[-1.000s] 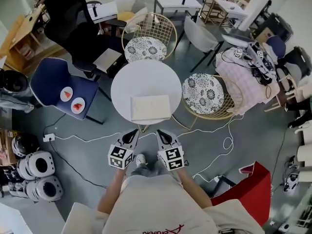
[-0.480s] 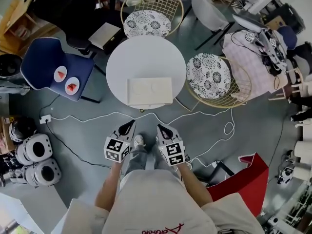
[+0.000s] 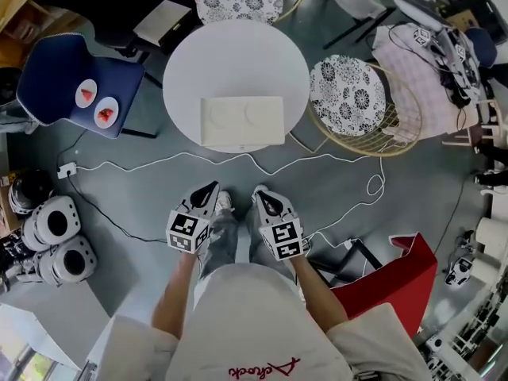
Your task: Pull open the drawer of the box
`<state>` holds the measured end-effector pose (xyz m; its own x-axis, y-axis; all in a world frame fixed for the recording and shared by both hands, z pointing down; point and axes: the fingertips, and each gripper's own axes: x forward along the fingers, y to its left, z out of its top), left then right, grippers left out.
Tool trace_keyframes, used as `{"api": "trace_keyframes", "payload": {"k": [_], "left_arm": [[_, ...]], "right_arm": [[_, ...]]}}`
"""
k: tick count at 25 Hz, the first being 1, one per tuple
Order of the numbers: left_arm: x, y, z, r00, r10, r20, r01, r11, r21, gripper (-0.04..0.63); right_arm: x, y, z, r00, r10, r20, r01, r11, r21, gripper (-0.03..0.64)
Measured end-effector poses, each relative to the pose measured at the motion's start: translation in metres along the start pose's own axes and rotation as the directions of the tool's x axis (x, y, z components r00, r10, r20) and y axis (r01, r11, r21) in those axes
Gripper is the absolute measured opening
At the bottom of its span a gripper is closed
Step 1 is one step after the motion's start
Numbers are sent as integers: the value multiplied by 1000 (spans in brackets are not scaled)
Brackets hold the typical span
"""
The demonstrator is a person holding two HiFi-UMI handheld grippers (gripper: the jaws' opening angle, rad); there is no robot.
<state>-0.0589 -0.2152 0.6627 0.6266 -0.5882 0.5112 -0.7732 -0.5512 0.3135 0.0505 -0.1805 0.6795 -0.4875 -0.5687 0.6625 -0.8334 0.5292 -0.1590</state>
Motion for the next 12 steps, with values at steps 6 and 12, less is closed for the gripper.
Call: {"api": "trace_keyframes", "payload": {"k": [6,12], "left_arm": [[4,8,-6,1000,-2,-13,2,1000,-2,12],[6,11,-4,1000,-6,-12,6,1000,-2,12]], "right_arm": [[9,4,-10,1000,11,-29,-10,1000,25,15],[27,4,-4,1000,26,-16,-25,998,56,20]]}}
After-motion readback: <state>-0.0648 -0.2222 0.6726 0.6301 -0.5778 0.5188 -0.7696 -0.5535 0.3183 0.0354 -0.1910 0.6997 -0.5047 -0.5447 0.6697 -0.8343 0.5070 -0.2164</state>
